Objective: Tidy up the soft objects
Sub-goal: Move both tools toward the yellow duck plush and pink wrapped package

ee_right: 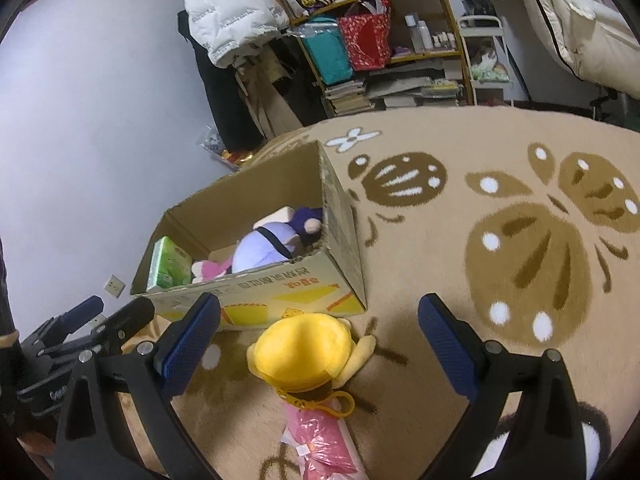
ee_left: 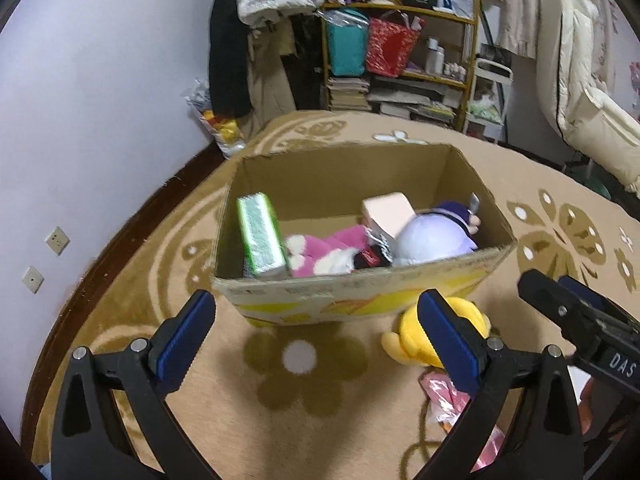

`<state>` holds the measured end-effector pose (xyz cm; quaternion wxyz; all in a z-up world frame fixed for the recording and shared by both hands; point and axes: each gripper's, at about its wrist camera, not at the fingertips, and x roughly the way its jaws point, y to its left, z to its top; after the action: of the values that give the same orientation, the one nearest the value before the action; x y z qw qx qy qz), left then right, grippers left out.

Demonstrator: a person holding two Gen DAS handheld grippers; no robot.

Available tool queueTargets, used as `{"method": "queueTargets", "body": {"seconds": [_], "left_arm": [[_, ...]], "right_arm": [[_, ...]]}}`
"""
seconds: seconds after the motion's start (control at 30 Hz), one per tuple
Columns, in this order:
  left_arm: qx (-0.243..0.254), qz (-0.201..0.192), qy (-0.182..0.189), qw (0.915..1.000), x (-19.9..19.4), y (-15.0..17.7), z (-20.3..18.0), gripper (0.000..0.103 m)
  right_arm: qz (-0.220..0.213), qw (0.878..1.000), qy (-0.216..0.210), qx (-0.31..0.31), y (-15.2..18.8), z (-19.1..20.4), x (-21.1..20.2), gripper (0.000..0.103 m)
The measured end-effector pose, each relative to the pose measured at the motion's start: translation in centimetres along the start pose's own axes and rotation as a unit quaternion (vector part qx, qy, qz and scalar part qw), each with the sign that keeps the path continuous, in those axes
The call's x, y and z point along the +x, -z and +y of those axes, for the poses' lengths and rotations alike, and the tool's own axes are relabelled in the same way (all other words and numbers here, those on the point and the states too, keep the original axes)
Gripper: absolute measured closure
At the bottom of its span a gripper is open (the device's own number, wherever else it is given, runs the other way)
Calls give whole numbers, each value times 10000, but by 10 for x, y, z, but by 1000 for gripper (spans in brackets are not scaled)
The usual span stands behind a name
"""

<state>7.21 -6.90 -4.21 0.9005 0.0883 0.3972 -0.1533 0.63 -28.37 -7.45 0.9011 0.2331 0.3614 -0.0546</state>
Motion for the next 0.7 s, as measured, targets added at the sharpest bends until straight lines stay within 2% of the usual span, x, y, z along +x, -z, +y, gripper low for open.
{"method": "queueTargets", "body": {"seconds": [0.2,0.37,0.47,0.7], "left_arm": [[291,210,122,9993,13,5,-19,3],[543,311,224,9978,21,9,-35,3],[696,383,274,9965,28,11,-45,3],[1027,525,389,9926,47,20,-69,3]], "right_arm": [[100,9998,25,171,0,-10,3,0],[316,9991,5,267,1,-16,8,23],[520,9982,2,314,3,-19,14,33],[871,9954,60,398,7,-24,26,34]]}}
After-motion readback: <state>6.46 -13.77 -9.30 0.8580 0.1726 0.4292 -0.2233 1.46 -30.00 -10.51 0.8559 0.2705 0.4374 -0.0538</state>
